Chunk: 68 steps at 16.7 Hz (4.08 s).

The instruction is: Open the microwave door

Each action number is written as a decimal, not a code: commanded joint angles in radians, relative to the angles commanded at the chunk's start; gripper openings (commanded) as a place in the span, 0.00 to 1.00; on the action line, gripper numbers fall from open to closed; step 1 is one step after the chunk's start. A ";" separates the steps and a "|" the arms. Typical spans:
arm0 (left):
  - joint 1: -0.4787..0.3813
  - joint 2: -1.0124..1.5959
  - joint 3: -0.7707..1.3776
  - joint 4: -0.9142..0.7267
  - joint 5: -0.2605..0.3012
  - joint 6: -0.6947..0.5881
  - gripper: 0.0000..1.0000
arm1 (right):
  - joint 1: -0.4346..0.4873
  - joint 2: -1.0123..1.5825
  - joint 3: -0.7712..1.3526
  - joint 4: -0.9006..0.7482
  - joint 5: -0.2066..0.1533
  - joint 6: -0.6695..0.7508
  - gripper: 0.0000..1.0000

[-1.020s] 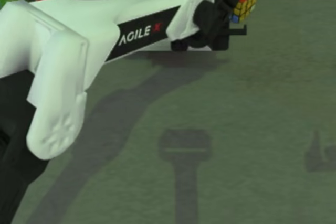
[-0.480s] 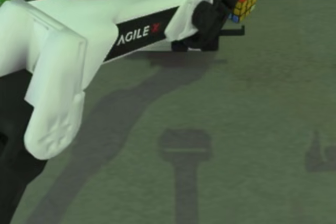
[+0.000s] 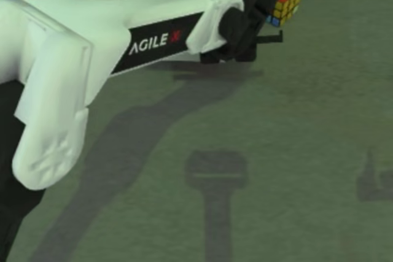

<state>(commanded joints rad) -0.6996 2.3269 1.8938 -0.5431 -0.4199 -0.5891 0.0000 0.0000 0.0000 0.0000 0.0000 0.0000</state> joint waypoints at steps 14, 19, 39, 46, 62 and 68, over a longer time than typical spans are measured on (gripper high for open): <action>0.000 0.000 0.000 0.000 0.000 0.000 0.00 | 0.000 0.000 0.000 0.000 0.000 0.000 1.00; 0.000 0.000 0.000 0.000 0.000 0.000 0.00 | 0.000 0.000 0.000 0.000 0.000 0.000 1.00; 0.003 -0.054 -0.095 0.063 0.034 0.054 0.00 | 0.000 0.000 0.000 0.000 0.000 0.000 1.00; 0.003 -0.054 -0.095 0.063 0.034 0.054 0.00 | 0.000 0.000 0.000 0.000 0.000 0.000 1.00; 0.009 -0.110 -0.192 0.126 0.074 0.116 0.00 | 0.000 0.000 0.000 0.000 0.000 0.000 1.00; 0.009 -0.110 -0.192 0.126 0.074 0.116 0.00 | 0.000 0.000 0.000 0.000 0.000 0.000 1.00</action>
<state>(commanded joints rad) -0.6905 2.2172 1.7014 -0.4168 -0.3454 -0.4730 0.0000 0.0000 0.0000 0.0000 0.0000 0.0000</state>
